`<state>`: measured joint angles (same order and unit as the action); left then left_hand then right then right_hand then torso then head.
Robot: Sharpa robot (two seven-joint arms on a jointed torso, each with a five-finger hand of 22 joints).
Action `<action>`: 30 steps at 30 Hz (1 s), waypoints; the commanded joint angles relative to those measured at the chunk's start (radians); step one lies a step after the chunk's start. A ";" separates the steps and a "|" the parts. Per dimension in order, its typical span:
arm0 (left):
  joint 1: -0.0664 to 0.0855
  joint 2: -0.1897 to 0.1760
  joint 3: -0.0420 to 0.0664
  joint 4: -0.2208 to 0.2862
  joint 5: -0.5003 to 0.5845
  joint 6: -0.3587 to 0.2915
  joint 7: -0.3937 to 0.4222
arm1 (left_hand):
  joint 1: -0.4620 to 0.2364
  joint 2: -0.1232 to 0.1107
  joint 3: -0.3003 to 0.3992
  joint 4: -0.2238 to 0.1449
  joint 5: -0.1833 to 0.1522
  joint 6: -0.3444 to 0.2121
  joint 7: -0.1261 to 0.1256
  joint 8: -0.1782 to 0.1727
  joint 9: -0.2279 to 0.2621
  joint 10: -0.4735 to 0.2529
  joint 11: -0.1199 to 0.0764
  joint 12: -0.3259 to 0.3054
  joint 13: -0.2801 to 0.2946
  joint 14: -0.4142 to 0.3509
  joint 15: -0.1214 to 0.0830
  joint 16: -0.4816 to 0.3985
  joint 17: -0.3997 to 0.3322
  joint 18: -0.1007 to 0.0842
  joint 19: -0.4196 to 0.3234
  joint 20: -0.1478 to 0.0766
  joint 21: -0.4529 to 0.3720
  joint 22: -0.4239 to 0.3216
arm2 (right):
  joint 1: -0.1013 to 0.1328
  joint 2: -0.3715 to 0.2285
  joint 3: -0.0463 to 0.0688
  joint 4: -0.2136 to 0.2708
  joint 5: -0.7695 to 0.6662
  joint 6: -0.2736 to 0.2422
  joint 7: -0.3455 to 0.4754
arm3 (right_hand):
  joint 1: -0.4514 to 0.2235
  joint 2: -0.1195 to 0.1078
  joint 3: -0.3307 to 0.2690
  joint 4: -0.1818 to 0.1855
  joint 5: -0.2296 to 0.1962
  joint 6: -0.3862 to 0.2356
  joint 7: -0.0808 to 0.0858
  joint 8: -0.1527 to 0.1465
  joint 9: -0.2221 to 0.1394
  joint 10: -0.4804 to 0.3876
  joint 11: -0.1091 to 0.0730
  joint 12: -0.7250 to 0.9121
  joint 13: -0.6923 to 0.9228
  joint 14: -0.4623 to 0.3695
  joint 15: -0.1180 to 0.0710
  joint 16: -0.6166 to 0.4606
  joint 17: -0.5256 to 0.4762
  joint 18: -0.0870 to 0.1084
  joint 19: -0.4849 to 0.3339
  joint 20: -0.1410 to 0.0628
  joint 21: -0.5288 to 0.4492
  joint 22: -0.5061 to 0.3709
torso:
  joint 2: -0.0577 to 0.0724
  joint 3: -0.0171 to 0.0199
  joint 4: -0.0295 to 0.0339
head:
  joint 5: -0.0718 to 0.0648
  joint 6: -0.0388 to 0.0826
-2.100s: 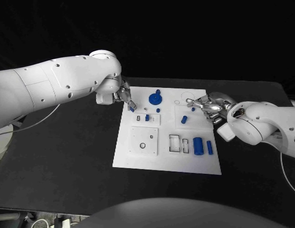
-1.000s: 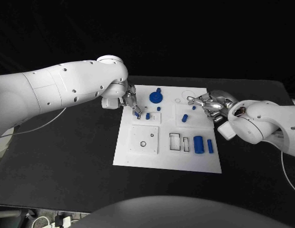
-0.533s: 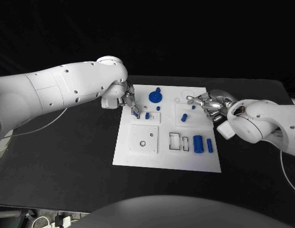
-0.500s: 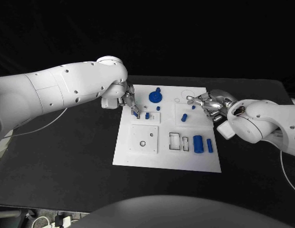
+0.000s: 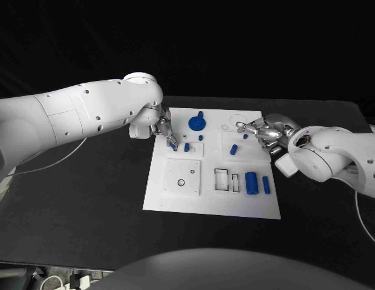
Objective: Assemble the parts on the task board
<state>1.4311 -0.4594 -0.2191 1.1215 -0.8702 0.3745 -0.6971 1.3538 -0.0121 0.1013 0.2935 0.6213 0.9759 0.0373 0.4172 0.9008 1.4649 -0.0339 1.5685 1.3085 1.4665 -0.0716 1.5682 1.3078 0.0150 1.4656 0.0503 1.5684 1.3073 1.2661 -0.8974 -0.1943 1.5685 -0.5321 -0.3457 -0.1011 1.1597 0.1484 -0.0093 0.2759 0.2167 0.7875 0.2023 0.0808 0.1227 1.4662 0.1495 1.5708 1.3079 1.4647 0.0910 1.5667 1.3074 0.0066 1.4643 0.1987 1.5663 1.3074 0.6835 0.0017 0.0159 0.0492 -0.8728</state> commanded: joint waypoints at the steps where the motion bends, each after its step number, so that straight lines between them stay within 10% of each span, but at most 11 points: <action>1: -0.001 0.004 0.000 0.000 -0.002 0.011 -0.072 | 0.002 0.000 0.004 0.000 -0.001 0.016 -0.016 0.002 0.001 0.106 -0.001 0.002 0.262 0.104 -0.006 0.003 0.263 -0.015 0.105 -0.004 0.002 0.263 | -0.001 0.001 0.000 0.000 -0.007 0.008 0.005 | 0.008 0.001 -0.002 -0.006 0.007 -0.010 0.027 0.006 -0.001 0.105 0.009 0.000 0.263 0.106 0.007 0.004 0.263 -0.007 0.106 0.007 0.004 0.263 | 0.000 -0.0003 0.0010 | -0.001 0.000; 30: -0.004 0.018 0.000 -0.012 0.004 0.027 -0.080 | -0.003 0.000 0.011 0.000 -0.013 0.009 -0.014 -0.002 0.004 0.106 0.002 0.002 0.262 0.104 -0.005 0.003 0.263 -0.015 0.105 -0.004 0.002 0.263 | -0.001 0.003 0.000 0.000 -0.007 0.008 0.006 | 0.008 0.002 -0.003 -0.005 0.006 -0.010 0.027 0.006 -0.001 0.105 0.009 0.000 0.263 0.106 0.007 0.004 0.263 -0.007 0.106 0.007 0.004 0.263 | 0.000 -0.0003 0.0000 | -0.003 0.000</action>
<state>1.4274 -0.4439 -0.2191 1.1092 -0.8692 0.3836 -0.6973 1.3507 -0.0150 0.1067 0.2938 0.6126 0.9759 0.0373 0.4135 0.9029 1.4649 -0.0339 1.5685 1.3085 1.4665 -0.0716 1.5682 1.3075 0.0150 1.4656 0.0504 1.5684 1.3074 1.2662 -0.8945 -0.1943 1.5679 -0.5320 -0.3456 -0.1012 1.1597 0.1484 -0.0093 0.2759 0.2167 0.7839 0.1987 0.0808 0.1229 1.4662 0.1495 1.5708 1.3079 1.4647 0.0910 1.5667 1.3077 0.0066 1.4643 0.1987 1.5663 1.3080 0.6840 0.0017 0.0164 0.0444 -0.8728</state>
